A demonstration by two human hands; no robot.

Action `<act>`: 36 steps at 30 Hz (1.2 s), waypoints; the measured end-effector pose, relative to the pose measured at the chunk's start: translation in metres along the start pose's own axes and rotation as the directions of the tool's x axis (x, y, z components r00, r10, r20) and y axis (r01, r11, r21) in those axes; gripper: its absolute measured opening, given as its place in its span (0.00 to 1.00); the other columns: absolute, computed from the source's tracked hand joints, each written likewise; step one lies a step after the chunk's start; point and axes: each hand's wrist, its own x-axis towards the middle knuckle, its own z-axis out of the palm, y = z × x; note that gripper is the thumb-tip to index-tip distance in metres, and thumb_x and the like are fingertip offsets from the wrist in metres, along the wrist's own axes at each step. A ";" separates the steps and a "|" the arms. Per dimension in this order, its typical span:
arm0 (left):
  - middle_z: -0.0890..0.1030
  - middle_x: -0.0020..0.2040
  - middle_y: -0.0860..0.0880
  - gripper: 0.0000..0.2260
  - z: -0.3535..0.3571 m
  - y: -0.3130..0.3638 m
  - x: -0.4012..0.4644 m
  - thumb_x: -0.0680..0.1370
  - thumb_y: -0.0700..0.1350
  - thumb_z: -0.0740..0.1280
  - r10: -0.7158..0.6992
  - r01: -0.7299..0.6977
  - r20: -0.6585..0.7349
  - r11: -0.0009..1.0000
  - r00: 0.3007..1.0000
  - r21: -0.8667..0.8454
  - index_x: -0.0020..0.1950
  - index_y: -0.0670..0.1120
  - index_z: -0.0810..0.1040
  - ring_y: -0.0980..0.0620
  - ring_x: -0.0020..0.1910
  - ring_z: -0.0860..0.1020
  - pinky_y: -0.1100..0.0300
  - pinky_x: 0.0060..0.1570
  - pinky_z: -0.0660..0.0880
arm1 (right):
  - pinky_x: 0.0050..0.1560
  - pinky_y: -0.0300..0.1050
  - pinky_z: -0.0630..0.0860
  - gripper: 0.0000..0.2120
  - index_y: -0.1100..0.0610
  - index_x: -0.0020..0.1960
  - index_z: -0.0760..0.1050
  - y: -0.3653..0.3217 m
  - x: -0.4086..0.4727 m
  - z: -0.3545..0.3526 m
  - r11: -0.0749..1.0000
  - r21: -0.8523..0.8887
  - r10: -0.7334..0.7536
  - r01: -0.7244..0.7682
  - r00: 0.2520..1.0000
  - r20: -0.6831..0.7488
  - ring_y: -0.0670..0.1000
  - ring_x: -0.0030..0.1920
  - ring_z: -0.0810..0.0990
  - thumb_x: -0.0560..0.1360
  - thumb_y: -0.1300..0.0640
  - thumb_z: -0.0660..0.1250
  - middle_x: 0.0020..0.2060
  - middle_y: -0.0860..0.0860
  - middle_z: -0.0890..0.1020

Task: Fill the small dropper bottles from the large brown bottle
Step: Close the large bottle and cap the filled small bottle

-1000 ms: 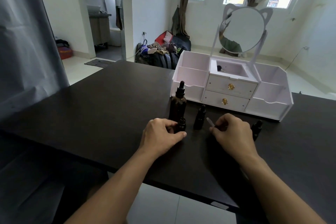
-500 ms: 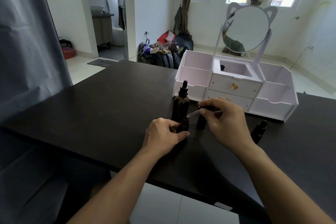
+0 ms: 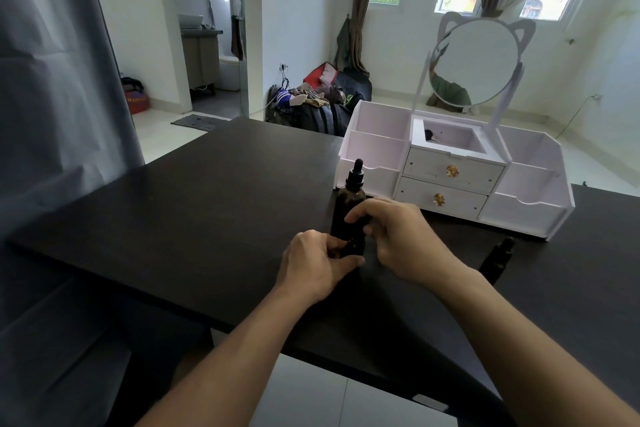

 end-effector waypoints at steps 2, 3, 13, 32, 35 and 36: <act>0.84 0.43 0.54 0.12 0.000 0.000 0.000 0.69 0.56 0.76 -0.002 0.002 0.004 1.000 1.000 0.004 0.51 0.54 0.84 0.56 0.44 0.81 0.59 0.47 0.77 | 0.44 0.31 0.70 0.18 0.54 0.56 0.80 -0.002 0.001 -0.001 1.000 -0.017 0.019 -0.018 0.998 0.054 0.41 0.44 0.74 0.74 0.72 0.63 0.46 0.43 0.76; 0.84 0.42 0.54 0.12 0.001 0.000 0.000 0.69 0.56 0.76 -0.002 0.002 0.003 1.000 1.000 0.005 0.50 0.54 0.84 0.57 0.43 0.81 0.59 0.46 0.77 | 0.43 0.32 0.70 0.18 0.54 0.56 0.79 -0.002 0.001 -0.001 0.999 -0.023 0.025 -0.023 0.997 0.073 0.42 0.43 0.74 0.74 0.72 0.63 0.45 0.43 0.76; 0.83 0.41 0.55 0.13 0.000 0.000 -0.003 0.70 0.57 0.74 0.034 -0.035 0.025 0.999 0.999 0.022 0.52 0.54 0.84 0.57 0.42 0.80 0.59 0.44 0.77 | 0.47 0.48 0.78 0.19 0.51 0.59 0.71 0.000 0.005 -0.003 0.975 -0.209 0.086 -0.077 0.996 0.030 0.50 0.45 0.79 0.74 0.45 0.71 0.45 0.46 0.79; 0.83 0.42 0.55 0.14 -0.001 0.002 -0.004 0.70 0.57 0.74 0.044 -0.045 0.034 0.998 0.998 0.035 0.53 0.55 0.84 0.56 0.44 0.81 0.56 0.47 0.79 | 0.49 0.47 0.81 0.24 0.50 0.64 0.71 0.006 -0.003 -0.002 0.991 -0.075 0.107 -0.113 0.991 -0.078 0.46 0.45 0.81 0.71 0.49 0.75 0.44 0.42 0.80; 0.83 0.42 0.55 0.13 -0.001 0.002 -0.004 0.70 0.57 0.74 0.039 -0.040 0.044 0.999 0.998 0.026 0.53 0.55 0.84 0.57 0.44 0.81 0.55 0.48 0.79 | 0.53 0.49 0.81 0.25 0.50 0.67 0.71 0.005 -0.004 0.000 0.993 -0.036 0.108 -0.110 0.994 -0.034 0.46 0.48 0.81 0.73 0.54 0.74 0.46 0.42 0.79; 0.83 0.42 0.55 0.13 -0.001 0.002 -0.004 0.70 0.57 0.74 0.039 -0.040 0.049 0.999 0.998 0.027 0.53 0.55 0.84 0.56 0.44 0.81 0.54 0.49 0.79 | 0.51 0.49 0.81 0.24 0.50 0.66 0.71 0.006 -0.004 0.000 0.991 -0.065 0.113 -0.116 0.992 -0.050 0.47 0.46 0.81 0.73 0.51 0.74 0.44 0.42 0.80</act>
